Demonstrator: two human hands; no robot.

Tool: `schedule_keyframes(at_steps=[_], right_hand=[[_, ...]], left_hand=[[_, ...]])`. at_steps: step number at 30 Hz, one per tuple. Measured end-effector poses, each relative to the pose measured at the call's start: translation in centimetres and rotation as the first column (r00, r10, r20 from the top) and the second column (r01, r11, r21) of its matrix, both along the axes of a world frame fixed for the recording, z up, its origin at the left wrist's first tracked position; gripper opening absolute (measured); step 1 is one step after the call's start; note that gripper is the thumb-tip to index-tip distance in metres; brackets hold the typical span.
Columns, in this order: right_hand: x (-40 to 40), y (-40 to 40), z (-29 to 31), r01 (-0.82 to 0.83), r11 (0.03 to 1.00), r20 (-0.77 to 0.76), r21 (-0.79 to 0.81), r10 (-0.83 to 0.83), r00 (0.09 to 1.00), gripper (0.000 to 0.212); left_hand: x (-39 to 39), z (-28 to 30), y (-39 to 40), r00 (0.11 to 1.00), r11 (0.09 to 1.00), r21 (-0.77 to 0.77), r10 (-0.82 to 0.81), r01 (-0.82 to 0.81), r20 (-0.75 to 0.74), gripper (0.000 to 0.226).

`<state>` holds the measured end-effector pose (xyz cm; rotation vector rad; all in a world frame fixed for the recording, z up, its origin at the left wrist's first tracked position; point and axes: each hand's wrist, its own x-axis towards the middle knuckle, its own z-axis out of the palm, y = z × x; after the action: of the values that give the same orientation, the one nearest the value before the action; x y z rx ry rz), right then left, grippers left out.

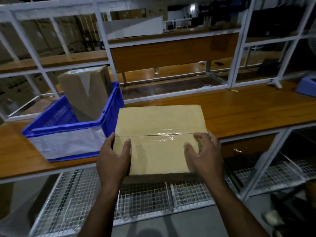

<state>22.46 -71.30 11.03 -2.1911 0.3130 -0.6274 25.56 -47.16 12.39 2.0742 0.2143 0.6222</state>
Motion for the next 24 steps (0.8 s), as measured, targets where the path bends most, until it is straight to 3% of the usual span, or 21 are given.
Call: schedule_keyframes(at_steps=[7, 17, 24], right_hand=[[8.9, -1.5, 2.2, -0.007, 0.994, -0.041, -0.113, 0.002, 0.999, 0.042], [19.5, -1.3, 0.7, -0.010, 0.984, -0.143, -0.180, -0.016, 0.990, 0.039], [24.5, -1.2, 1.6, -0.067, 0.933, -0.129, -0.354, 0.022, 0.991, 0.019]], left_hand=[[8.7, 1.2, -0.7, 1.000, 1.000, -0.012, -0.022, 0.022, 0.013, 0.059], [18.3, -1.1, 0.0, 0.988, 0.992, 0.054, -0.111, 0.117, -0.111, 0.069], [21.7, -2.2, -0.4, 0.941, 0.968, 0.120, -0.181, 0.222, -0.286, 0.096]])
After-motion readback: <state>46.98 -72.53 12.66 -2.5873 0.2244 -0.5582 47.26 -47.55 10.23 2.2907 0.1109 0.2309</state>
